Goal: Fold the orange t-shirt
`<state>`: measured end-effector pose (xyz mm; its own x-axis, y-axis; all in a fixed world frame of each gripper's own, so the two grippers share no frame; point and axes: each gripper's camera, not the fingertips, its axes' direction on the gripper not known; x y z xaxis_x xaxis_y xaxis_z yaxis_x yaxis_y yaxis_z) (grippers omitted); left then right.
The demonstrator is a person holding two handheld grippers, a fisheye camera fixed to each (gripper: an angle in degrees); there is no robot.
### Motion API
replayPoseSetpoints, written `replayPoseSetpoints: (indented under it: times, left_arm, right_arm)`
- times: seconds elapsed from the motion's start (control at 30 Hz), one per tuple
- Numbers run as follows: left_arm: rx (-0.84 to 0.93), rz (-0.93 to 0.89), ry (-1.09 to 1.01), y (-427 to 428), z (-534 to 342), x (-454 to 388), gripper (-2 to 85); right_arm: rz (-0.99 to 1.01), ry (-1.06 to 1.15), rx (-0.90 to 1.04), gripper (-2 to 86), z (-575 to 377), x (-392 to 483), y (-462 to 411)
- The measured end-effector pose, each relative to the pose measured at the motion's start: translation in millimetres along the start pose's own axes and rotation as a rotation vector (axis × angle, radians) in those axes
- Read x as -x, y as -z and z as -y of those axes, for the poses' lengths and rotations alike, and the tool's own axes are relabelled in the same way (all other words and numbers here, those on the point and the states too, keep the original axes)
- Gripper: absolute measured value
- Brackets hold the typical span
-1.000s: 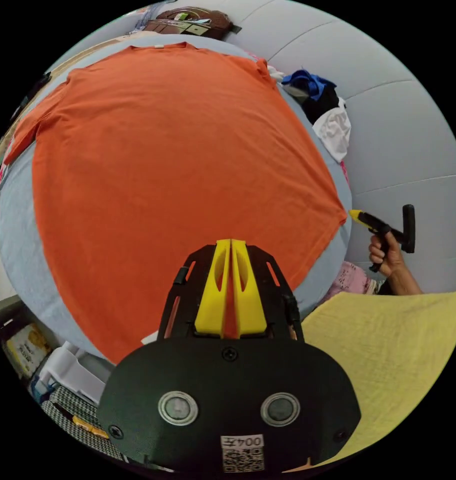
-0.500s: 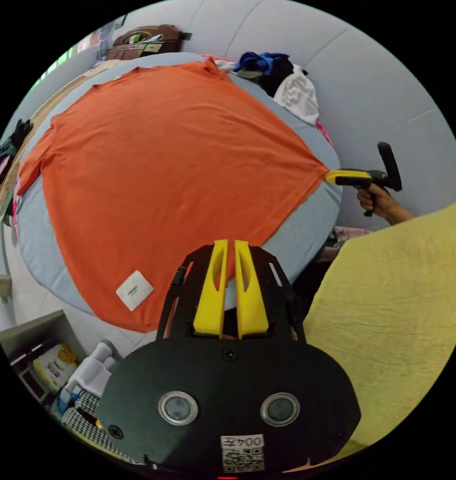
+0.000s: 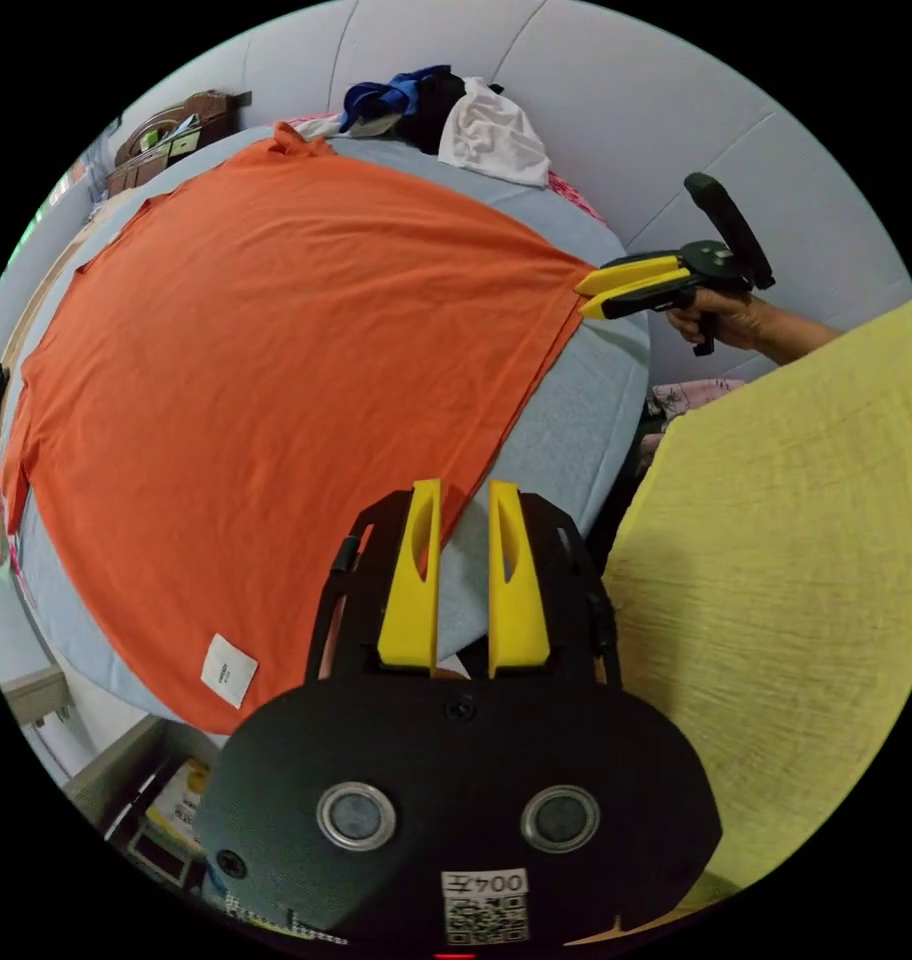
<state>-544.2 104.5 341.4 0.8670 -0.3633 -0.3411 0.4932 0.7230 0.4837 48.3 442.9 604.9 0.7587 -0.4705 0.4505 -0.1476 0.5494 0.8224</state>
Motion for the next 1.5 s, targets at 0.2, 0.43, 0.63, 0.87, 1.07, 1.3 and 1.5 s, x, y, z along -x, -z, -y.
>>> replayPoseSetpoints:
  times: [0.2, 0.43, 0.63, 0.87, 1.07, 1.3, 1.5]
  left_arm:
    - [0.012, 0.004, 0.030, -14.8, -0.1, -9.8, 5.6]
    - [0.016, 0.002, 0.058, -18.6, -2.6, -13.6, 3.9]
    - [0.019, 0.021, 0.042, -20.6, -6.6, -20.4, 3.9]
    - [0.013, -0.038, 0.041, -13.9, -15.3, -20.9, 6.3]
    - [0.016, 0.041, 0.031, -8.1, -23.9, -25.9, 3.3]
    - [0.023, -0.005, 0.048, 11.6, -44.4, -13.7, 0.4]
    - [0.076, -0.067, 0.065, 34.6, -88.6, 6.2, 0.1]
  right_arm:
    - [-0.052, 0.003, -0.001, 9.5, -0.5, 7.5, 1.6]
    - [-0.048, -0.014, 0.004, 8.3, 3.9, 8.6, 4.1]
    - [-0.095, 0.056, 0.031, 11.0, 13.5, 26.9, 0.7]
    - [-0.134, 0.034, 0.041, 7.6, 21.7, 21.7, -0.7]
    - [-0.121, -0.036, 0.026, 3.4, 25.5, 7.9, -0.8]
    - [-0.075, -0.027, 0.044, -0.5, 30.9, -2.5, -0.4]
    - [0.013, 0.010, 0.026, -0.7, 22.9, -2.1, 12.0]
